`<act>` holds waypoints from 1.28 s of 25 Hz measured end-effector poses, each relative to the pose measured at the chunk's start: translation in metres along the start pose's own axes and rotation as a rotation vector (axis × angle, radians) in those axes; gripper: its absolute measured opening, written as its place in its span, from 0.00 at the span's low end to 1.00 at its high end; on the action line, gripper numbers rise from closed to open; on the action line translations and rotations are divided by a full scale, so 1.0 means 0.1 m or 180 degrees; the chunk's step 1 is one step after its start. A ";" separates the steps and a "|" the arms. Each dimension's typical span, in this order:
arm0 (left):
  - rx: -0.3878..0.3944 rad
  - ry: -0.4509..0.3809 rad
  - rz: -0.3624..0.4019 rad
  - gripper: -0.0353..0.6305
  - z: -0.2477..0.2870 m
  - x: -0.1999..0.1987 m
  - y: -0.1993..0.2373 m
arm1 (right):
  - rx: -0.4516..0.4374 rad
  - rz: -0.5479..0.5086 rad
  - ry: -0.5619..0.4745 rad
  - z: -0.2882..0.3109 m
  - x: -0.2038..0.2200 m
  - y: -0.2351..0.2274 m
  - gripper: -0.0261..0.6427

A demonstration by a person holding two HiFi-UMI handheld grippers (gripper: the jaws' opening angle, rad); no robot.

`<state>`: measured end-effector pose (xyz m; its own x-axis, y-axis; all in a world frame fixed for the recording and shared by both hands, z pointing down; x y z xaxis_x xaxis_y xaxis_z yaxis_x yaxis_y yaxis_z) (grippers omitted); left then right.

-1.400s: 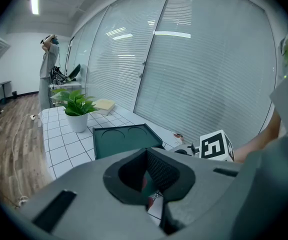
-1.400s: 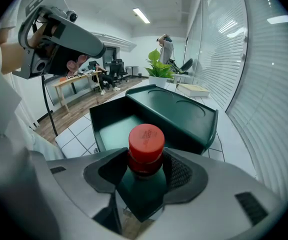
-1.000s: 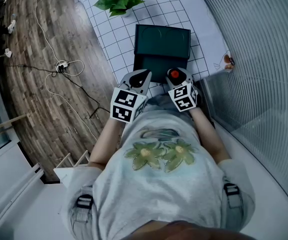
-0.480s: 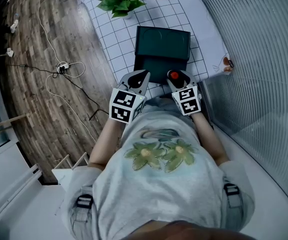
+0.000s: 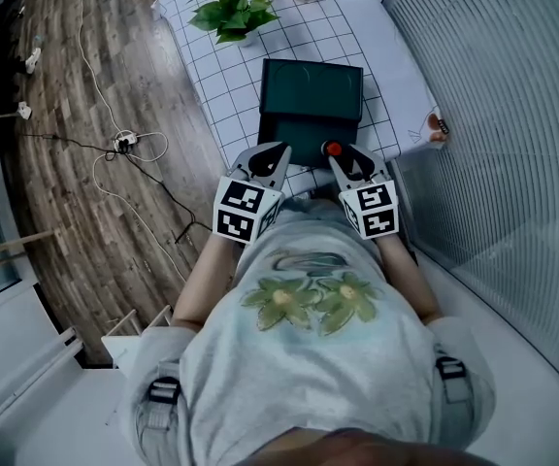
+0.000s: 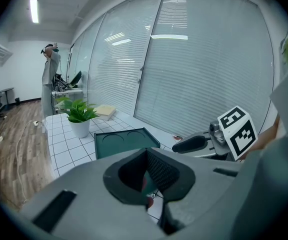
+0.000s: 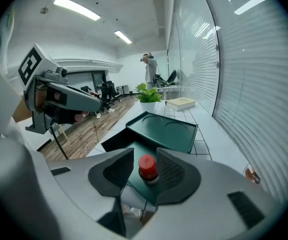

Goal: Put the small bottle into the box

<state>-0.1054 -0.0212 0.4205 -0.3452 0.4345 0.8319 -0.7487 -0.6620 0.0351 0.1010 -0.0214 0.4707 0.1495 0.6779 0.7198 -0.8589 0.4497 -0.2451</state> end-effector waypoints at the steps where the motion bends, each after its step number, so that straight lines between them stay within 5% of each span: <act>1: 0.0006 -0.0001 0.0008 0.06 -0.01 -0.01 -0.02 | 0.0020 -0.0001 -0.0067 -0.04 -0.01 0.01 0.22; 4: 0.0030 -0.0005 0.0037 0.06 -0.03 -0.03 -0.09 | 0.0082 0.0049 -0.0292 -0.15 -0.04 0.01 0.05; 10: 0.0086 0.0018 0.0087 0.06 -0.04 -0.03 -0.19 | 0.0050 0.0074 -0.0443 -0.25 -0.05 0.02 0.05; 32: 0.0205 0.0031 0.0119 0.06 -0.08 0.02 -0.34 | -0.0041 0.0078 -0.0180 -0.24 0.14 0.16 0.05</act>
<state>-0.0852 0.0071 0.4166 -0.3780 0.4144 0.8279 -0.6972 -0.7158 0.0399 0.1010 0.0090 0.4609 0.1004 0.6550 0.7489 -0.8554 0.4412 -0.2712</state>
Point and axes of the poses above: the fingertips, and each gripper's own axes: z forward along the fingers, y to its left, x out of its underside, the point moved 10 cm from there along -z, backward along the fingers, and after that the axes turned 13 degrees about z, right-handed, at the moved point
